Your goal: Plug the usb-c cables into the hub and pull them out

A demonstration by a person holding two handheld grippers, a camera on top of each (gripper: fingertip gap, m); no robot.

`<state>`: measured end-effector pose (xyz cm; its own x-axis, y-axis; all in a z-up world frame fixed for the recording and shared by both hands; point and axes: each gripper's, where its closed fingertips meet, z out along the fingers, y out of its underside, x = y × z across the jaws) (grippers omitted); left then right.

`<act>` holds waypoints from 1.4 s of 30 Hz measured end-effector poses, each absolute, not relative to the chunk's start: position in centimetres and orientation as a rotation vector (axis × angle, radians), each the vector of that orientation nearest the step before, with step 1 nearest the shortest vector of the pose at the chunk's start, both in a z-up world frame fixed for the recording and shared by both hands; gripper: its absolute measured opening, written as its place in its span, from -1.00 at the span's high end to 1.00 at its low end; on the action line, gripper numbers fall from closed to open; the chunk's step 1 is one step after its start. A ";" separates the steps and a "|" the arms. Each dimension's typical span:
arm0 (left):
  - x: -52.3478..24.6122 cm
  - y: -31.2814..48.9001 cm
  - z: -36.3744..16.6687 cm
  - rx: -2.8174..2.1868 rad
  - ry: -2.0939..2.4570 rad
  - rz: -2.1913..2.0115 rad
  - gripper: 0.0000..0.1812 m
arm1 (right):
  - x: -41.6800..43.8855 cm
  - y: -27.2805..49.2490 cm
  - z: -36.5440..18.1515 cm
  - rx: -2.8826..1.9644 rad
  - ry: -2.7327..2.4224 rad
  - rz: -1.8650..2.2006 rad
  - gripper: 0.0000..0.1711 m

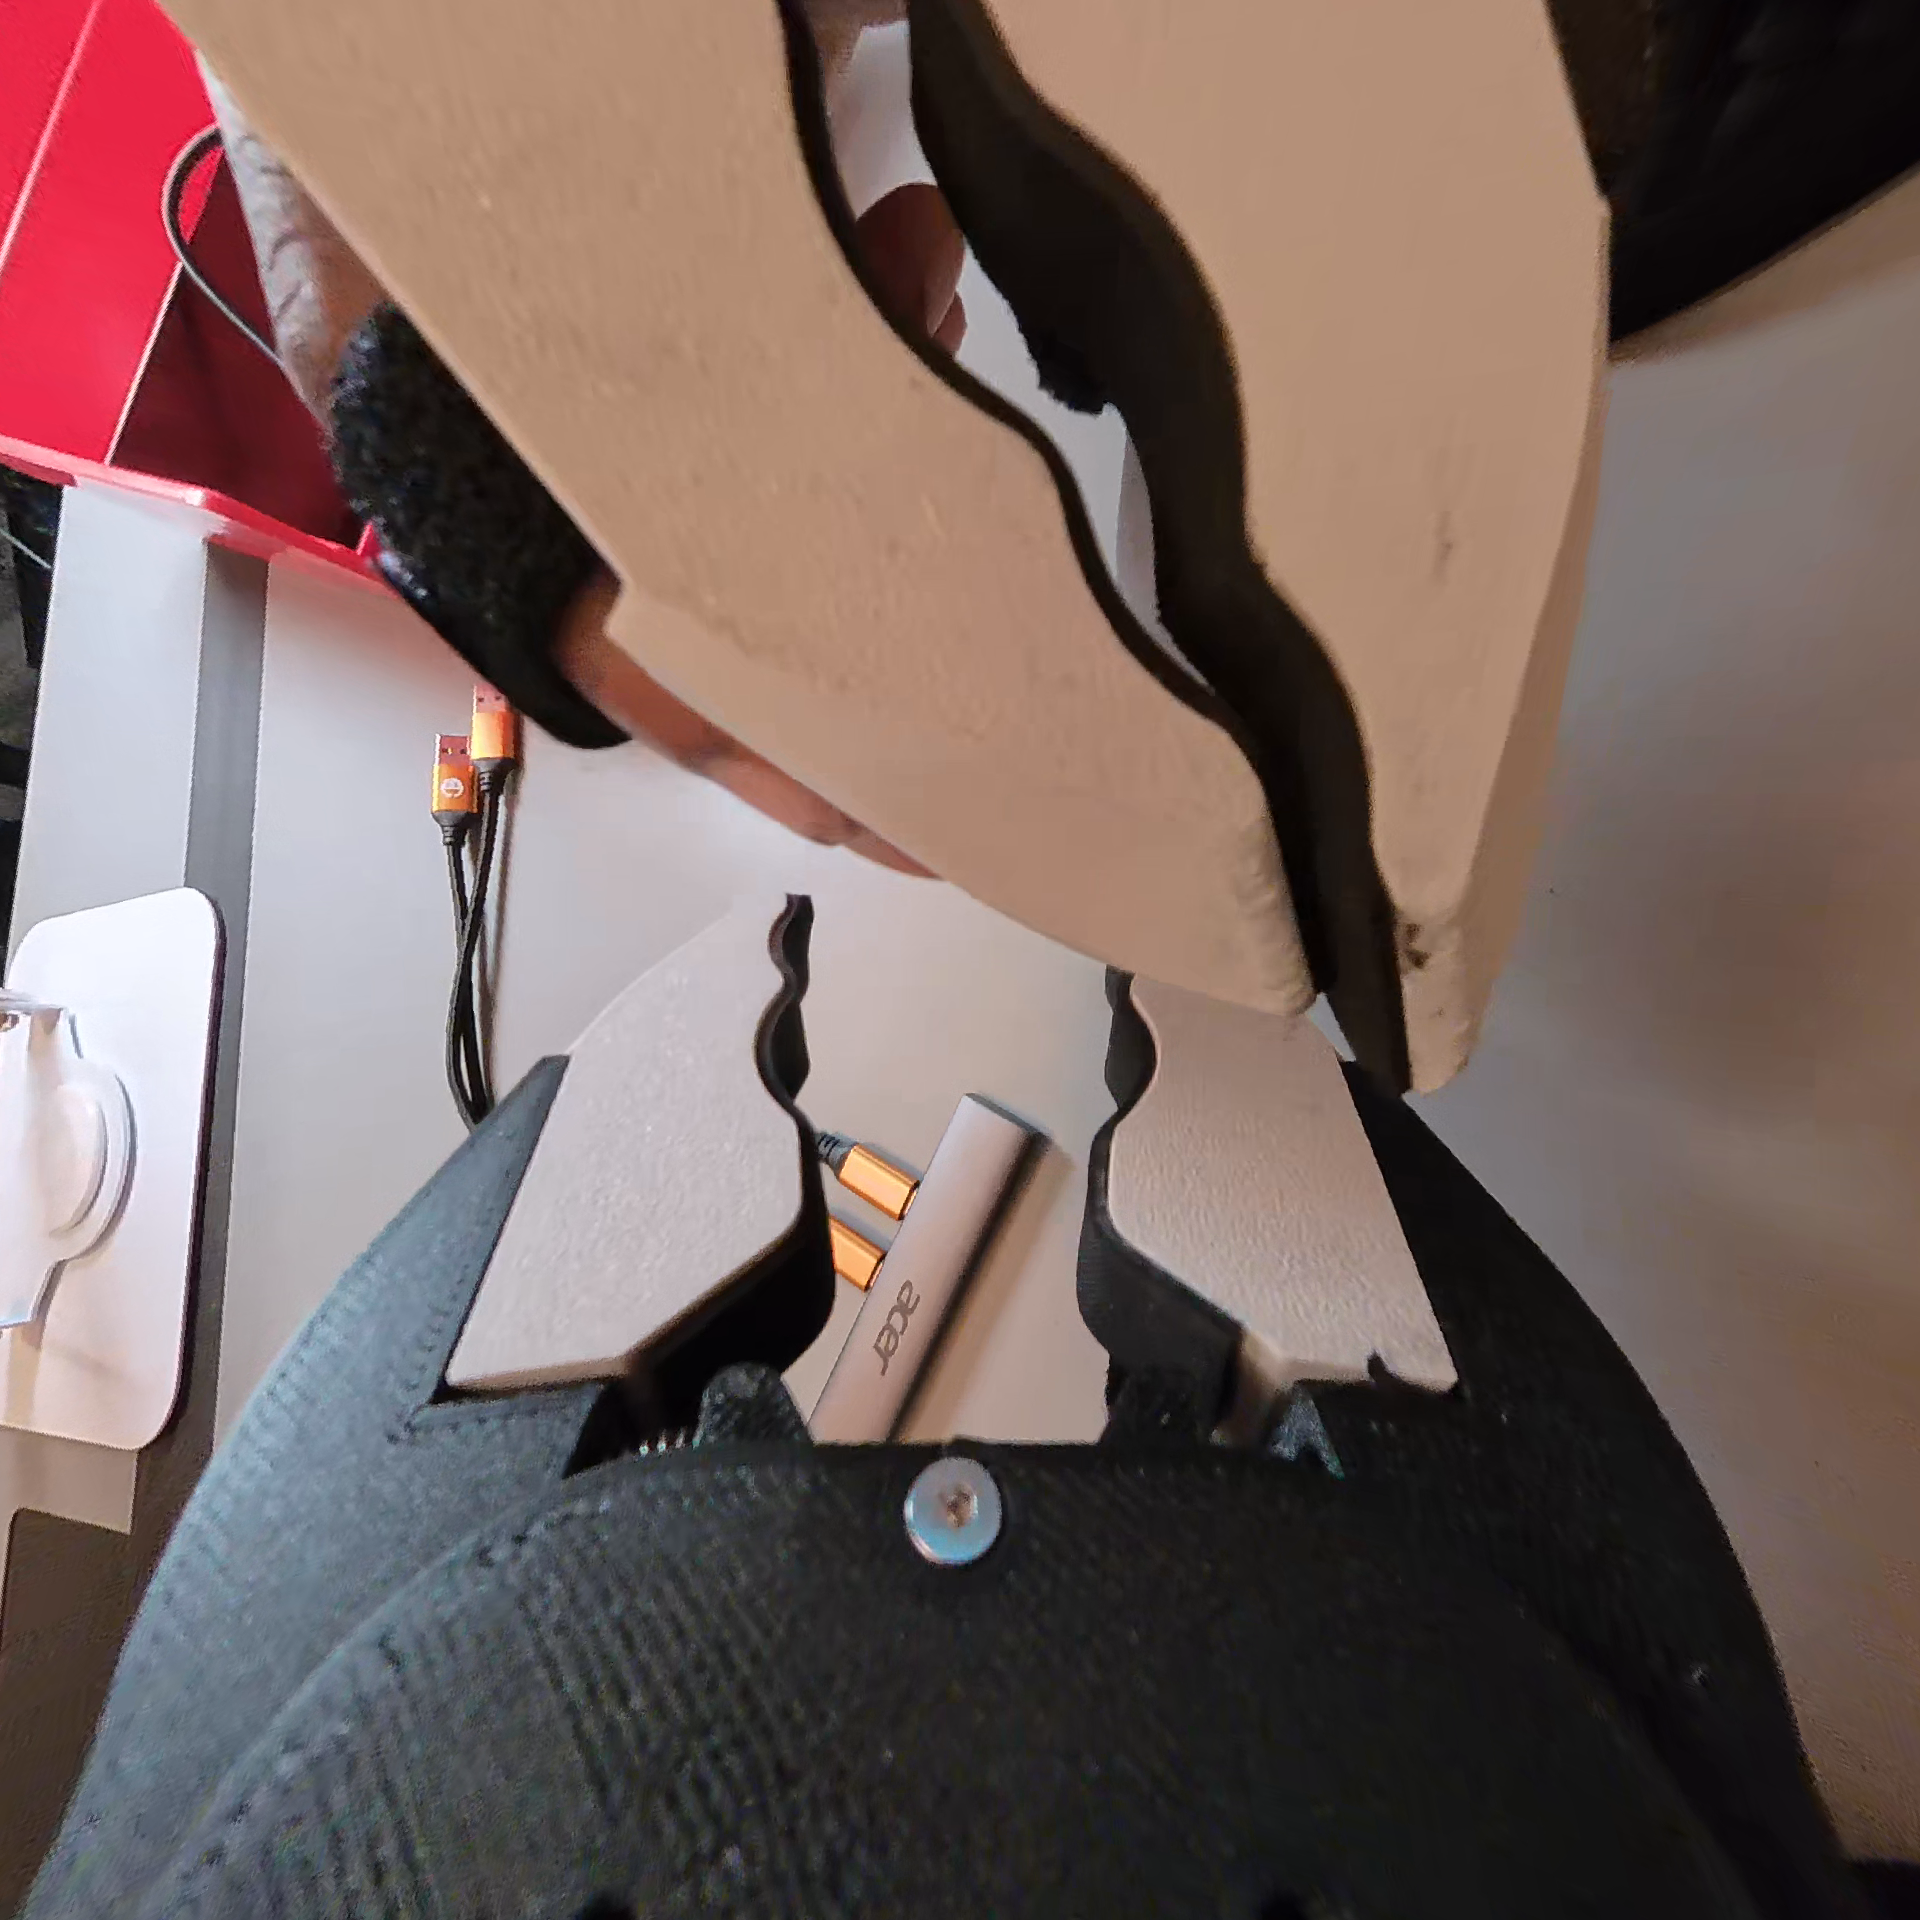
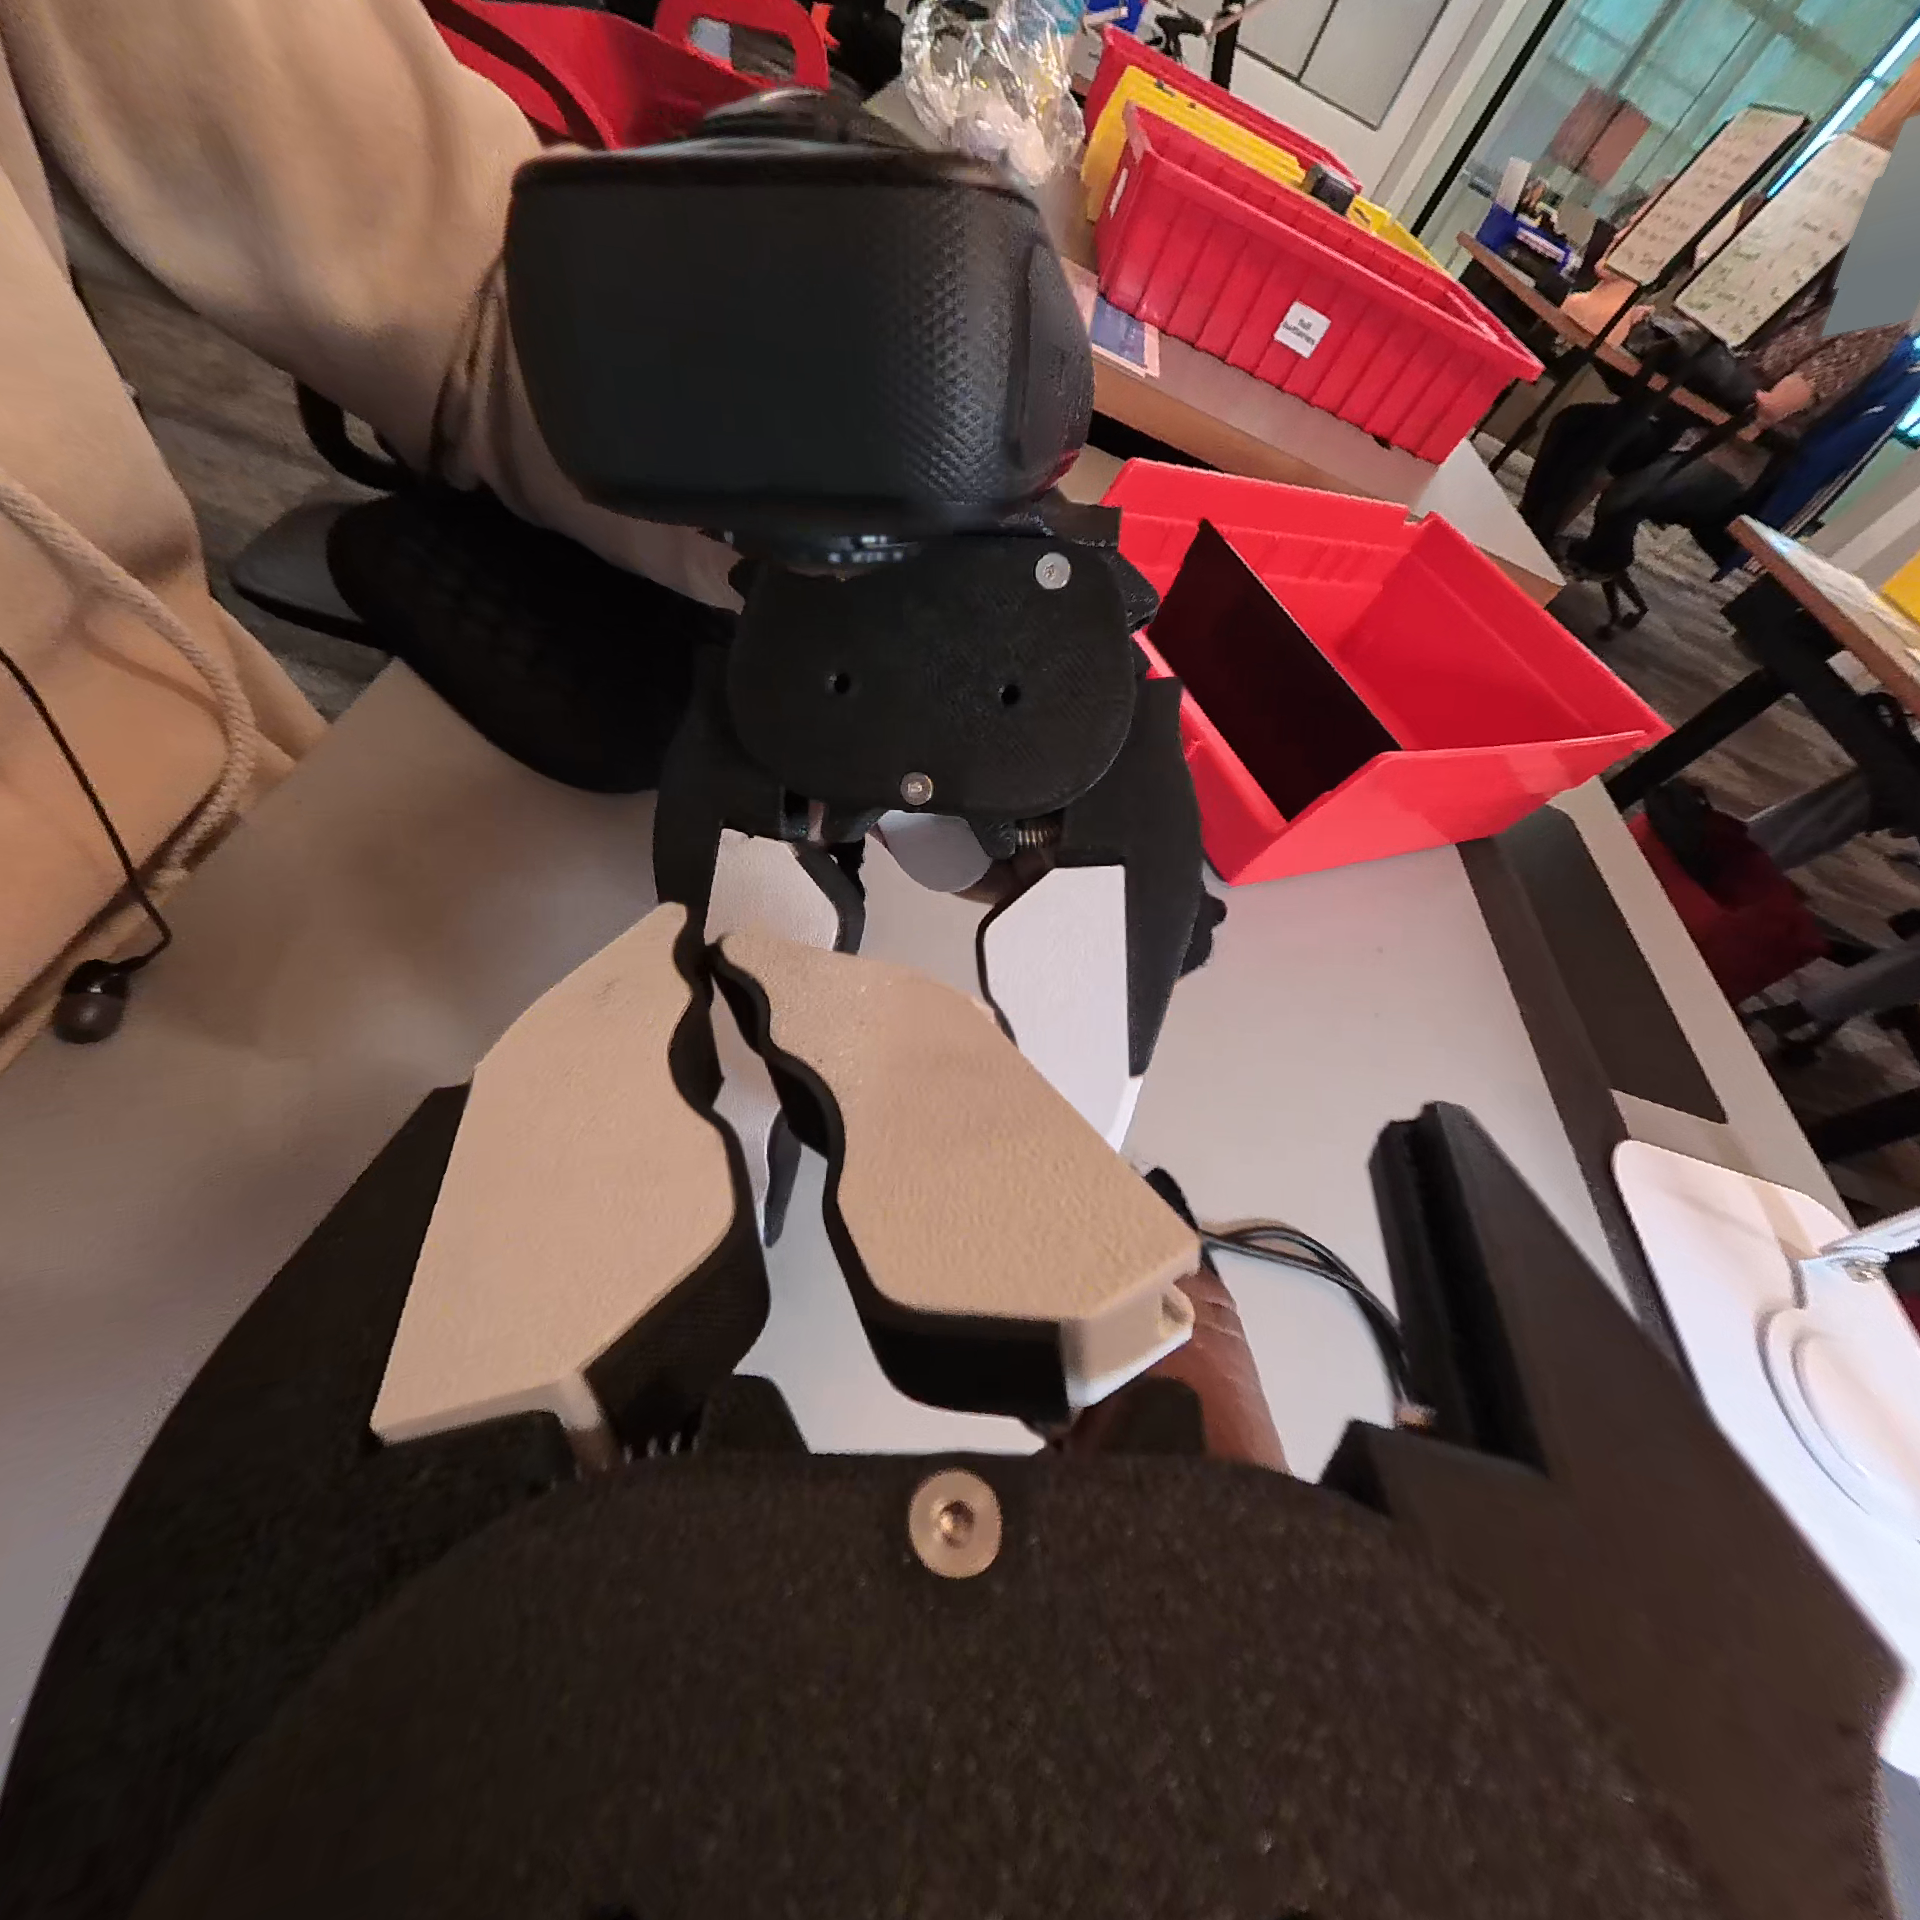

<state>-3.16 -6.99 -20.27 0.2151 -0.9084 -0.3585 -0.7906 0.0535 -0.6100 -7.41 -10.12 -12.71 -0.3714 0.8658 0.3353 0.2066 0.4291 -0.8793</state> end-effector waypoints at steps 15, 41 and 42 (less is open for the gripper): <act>-5.5 -6.1 -20.4 -1.854 1.632 -0.047 0.40 | -8.2 -10.3 -14.9 -0.877 -1.988 0.787 -0.05; -6.0 -8.0 -20.5 -1.964 1.768 -0.191 0.43 | -8.3 -10.7 -17.6 -0.872 -2.068 0.678 -0.04; -6.0 -8.0 -20.4 -1.960 1.763 -0.191 0.44 | -8.3 -10.8 -17.6 -0.874 -2.065 0.688 -0.04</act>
